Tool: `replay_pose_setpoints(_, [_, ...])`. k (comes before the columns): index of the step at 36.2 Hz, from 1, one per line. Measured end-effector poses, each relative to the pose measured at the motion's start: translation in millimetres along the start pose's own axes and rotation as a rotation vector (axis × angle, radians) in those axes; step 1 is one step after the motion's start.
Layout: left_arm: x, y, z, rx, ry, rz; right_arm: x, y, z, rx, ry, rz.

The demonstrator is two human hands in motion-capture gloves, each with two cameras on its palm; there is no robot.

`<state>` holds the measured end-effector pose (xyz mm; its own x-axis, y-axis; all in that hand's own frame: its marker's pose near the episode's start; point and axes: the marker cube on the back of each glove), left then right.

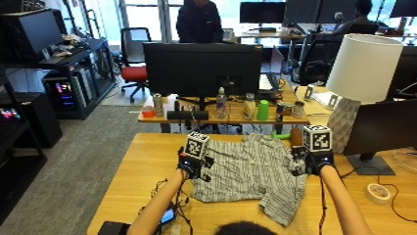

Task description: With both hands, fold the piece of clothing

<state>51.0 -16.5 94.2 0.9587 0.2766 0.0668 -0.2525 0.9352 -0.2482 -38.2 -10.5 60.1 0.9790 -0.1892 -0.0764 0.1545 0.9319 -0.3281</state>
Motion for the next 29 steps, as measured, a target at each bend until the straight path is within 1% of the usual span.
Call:
replay_pose_setpoints(4, [8.7,-19.4,28.1,-0.052,0.014,-0.001,1.4,-23.4,30.3,-0.042,0.001,-0.005])
replay_pose_setpoints(8, [19.2,-24.2,60.0,-0.214,0.037,-0.057,3.5,-46.3,68.7,-0.121,-0.022,-0.024])
replay_pose_setpoints(10, [24.8,-27.6,70.5,-0.188,0.044,-0.035,4.3,-54.6,85.4,-0.149,-0.036,-0.026])
replay_pose_setpoints(12, [33.5,-14.9,72.8,-0.156,0.045,-0.021,5.6,-63.1,101.6,-0.166,-0.048,-0.030])
replay_pose_setpoints(14, [41.1,0.3,73.4,-0.164,0.045,-0.028,6.0,-69.3,114.8,-0.180,-0.058,-0.039])
replay_pose_setpoints(15, [43.1,3.0,74.8,-0.167,0.044,-0.032,5.5,-70.7,119.8,-0.188,-0.063,-0.045])
replay_pose_setpoints(19, [44.6,1.0,84.3,-0.183,0.046,-0.048,2.3,-74.8,138.7,-0.233,-0.074,-0.070])
replay_pose_setpoints(21, [44.6,-1.1,89.4,-0.194,0.057,-0.040,2.9,-78.9,149.1,-0.254,-0.064,-0.045])
replay_pose_setpoints(24, [44.3,-2.9,97.6,-0.224,0.070,-0.023,5.8,-79.0,164.0,-0.325,-0.032,0.093])
replay_pose_setpoints(25, [44.0,-2.4,100.2,-0.240,0.070,-0.024,6.4,-79.2,168.1,-0.337,-0.026,0.117])
replay_pose_setpoints(28, [42.3,-2.4,107.0,-0.256,0.060,-0.051,7.5,-88.7,179.2,-0.308,-0.034,0.074])
replay_pose_setpoints(29, [41.4,-3.9,109.0,-0.248,0.055,-0.068,8.3,-89.0,181.6,-0.315,-0.036,0.092])
